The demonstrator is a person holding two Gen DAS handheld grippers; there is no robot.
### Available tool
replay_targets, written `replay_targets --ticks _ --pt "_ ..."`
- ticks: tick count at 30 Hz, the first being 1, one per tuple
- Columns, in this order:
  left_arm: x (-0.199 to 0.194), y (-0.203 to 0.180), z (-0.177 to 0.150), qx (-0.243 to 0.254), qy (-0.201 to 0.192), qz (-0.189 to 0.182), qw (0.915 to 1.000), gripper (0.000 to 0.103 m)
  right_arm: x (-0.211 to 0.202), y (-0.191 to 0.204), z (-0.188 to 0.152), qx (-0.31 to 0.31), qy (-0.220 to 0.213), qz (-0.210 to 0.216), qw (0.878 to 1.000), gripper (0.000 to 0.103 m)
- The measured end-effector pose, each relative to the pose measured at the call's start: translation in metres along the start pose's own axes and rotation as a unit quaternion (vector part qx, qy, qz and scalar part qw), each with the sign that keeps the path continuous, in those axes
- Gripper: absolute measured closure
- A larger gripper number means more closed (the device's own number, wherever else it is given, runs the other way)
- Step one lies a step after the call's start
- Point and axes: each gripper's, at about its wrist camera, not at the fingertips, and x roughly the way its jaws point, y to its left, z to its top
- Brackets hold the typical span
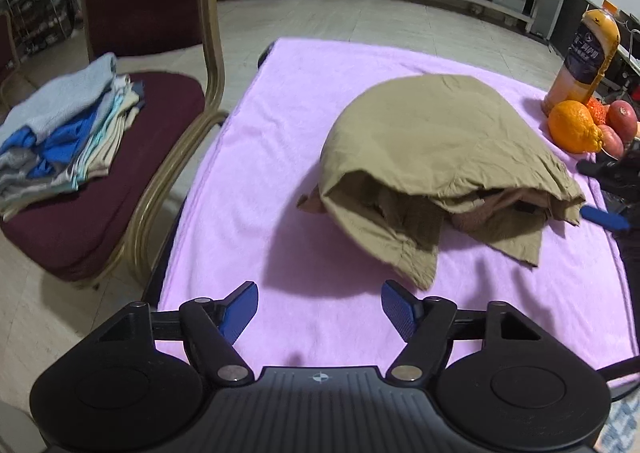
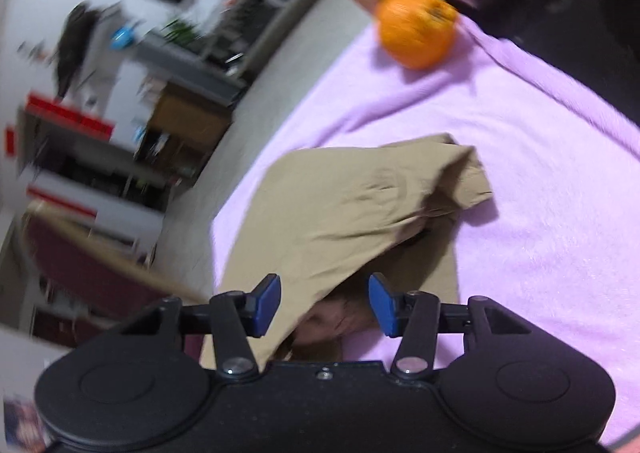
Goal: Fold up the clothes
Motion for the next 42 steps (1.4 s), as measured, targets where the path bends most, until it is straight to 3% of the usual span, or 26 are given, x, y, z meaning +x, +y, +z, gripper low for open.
replay_targets --ticks 4,7,10,11,14,17,20,24,25,27,29,34,37,42 --pt "0.012 -0.004 0.000 0.010 -0.003 -0.004 0.9999 0.030 0.026 -0.035 0.006 0.096 -0.018 0.003 0.995 0.050" --pt "0.022 0.000 0.004 0.007 0.020 -0.033 0.9992 0.038 0.042 -0.049 0.011 0.120 -0.038 -0.008 0.992 0.051" --pt "0.026 0.004 0.005 0.010 0.026 -0.045 0.9986 0.044 0.044 -0.050 0.015 0.139 -0.060 0.005 0.988 0.099" --pt "0.025 0.007 0.005 0.009 0.021 -0.045 0.9987 0.050 0.038 -0.038 0.016 0.111 -0.074 -0.002 0.991 0.100" --pt "0.023 0.016 0.010 0.001 0.005 -0.061 0.9981 0.053 0.017 0.018 0.026 0.004 -0.100 0.017 0.995 0.100" --pt "0.014 0.024 0.021 -0.006 -0.030 -0.081 0.9962 0.053 0.013 0.095 0.035 -0.092 -0.115 0.037 0.988 0.101" --pt "0.005 0.034 0.036 -0.011 -0.069 -0.087 0.9938 0.050 0.017 0.182 0.044 -0.181 -0.125 0.058 0.974 0.101" --pt "0.003 0.050 0.051 -0.025 -0.098 -0.067 0.9926 0.047 0.032 0.292 0.051 -0.287 -0.135 0.079 0.945 0.101" --pt "0.003 0.054 0.051 -0.031 -0.098 -0.063 0.9927 0.046 0.043 0.313 0.050 -0.305 -0.135 0.079 0.939 0.100" --pt "0.005 0.059 0.046 -0.039 -0.091 -0.063 0.9931 0.044 0.041 0.309 0.042 -0.321 -0.112 0.068 0.938 0.095" --pt "0.008 0.063 0.040 -0.045 -0.083 -0.062 0.9936 0.044 0.040 0.304 0.035 -0.337 -0.088 0.057 0.936 0.069" --pt "0.025 0.055 0.014 -0.040 -0.029 -0.076 0.9959 0.041 0.035 0.293 0.017 -0.375 -0.030 0.029 0.926 0.054" --pt "0.030 0.044 0.002 -0.042 -0.008 -0.101 0.9940 0.035 0.032 0.286 0.006 -0.397 0.006 0.012 0.918 0.043" --pt "0.048 0.030 -0.002 -0.070 0.024 -0.138 0.9877 0.031 0.006 0.185 -0.003 -0.370 0.048 -0.029 0.927 0.039"
